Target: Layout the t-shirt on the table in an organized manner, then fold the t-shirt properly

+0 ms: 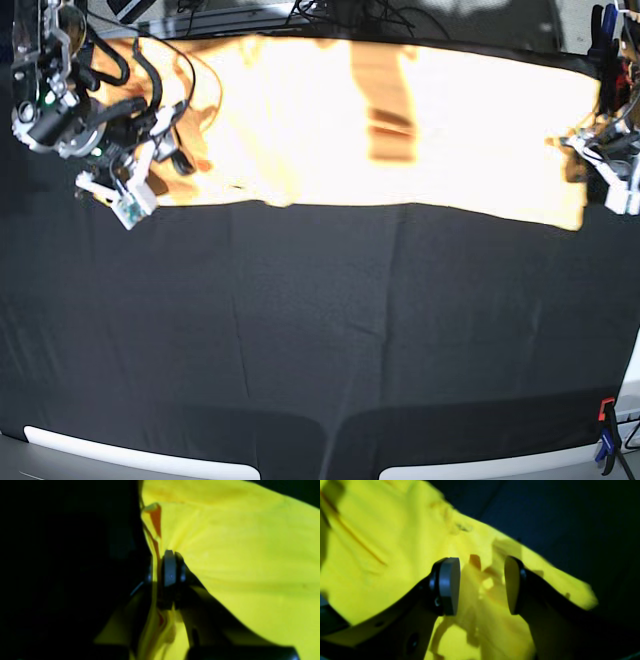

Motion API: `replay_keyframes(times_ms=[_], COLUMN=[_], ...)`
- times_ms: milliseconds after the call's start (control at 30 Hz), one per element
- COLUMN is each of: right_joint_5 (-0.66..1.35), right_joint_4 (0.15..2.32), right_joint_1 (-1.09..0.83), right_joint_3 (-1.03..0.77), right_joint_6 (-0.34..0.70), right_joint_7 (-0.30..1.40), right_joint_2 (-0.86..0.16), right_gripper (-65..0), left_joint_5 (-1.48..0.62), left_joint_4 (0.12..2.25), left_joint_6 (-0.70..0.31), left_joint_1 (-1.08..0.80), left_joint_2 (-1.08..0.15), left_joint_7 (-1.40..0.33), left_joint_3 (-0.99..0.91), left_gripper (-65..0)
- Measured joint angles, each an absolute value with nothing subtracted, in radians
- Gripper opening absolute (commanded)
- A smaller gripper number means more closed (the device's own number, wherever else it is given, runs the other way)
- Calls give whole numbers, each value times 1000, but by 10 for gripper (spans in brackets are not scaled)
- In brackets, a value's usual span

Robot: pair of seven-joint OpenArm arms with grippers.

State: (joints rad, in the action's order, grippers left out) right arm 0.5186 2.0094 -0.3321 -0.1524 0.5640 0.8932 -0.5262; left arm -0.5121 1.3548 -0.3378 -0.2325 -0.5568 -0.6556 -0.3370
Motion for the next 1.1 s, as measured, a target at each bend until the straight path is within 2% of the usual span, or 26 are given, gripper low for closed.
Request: replay_keyframes(times_ms=[67,267,333,533,667,833,1100], right_joint_5=[516,516,516,515,516,515,516], right_joint_4=[1998,1909,1871,1823,1820,1820,1820], right_joint_1=[-306,-221,-210,-200,-202,-200,-200], right_joint_3=[-152,-152,-152,-152,-152,-152,-152], right_joint_6=[564,564,564,564,564,564,564], right_joint_7=[894,887,888,886,878,871,872], right_joint_2=[-527,-527,-527,-526,-526,-526,-526], right_gripper=[-369,-369,-369,-369,-369,-369,-369], left_joint_5=[-463,-467,-472,-678,-812,-866,-799], left_joint_4=[1350,1364,1402,1643,1810,1957,1968], left_joint_6=[-294,-295,-292,-287,-287,-289,-217], left_joint_1=[-238,-241,-241,-264,-301,-305,-305], left_joint_2=[-561,-562,-561,-559,-503,-413,-301], left_joint_7=[-654,-662,-723,-957,-1045,-1076,-995], left_joint_3=[-399,-505,-512,-513,-509,-435,-190], left_gripper=[-650,-650,-650,-650,-650,-650,-650])
